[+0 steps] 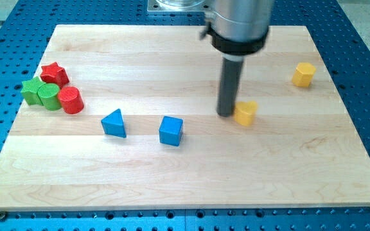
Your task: Move the yellow heart bottom right to the yellow hexagon
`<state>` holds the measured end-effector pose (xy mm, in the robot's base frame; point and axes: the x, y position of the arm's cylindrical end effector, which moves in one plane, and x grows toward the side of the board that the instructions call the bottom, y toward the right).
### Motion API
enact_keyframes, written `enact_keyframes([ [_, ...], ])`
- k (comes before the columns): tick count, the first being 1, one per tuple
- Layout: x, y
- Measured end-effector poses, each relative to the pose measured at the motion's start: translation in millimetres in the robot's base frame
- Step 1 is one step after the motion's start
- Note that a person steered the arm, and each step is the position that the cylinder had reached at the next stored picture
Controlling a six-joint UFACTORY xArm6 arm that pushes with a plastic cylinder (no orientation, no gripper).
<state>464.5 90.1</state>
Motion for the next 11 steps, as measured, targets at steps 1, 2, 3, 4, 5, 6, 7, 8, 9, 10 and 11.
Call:
enact_keyframes([
  [1,12.3,-15.5],
  [2,28.0,33.9],
  [3,-11.6,83.9],
  [4,-17.1,102.9],
  [5,18.0,119.8],
  [6,-4.2,175.7],
  [7,-22.8,175.7],
  [8,-51.5,230.3],
  [9,-95.6,254.3],
  [10,-104.1,203.4],
  [11,-115.0,170.9],
])
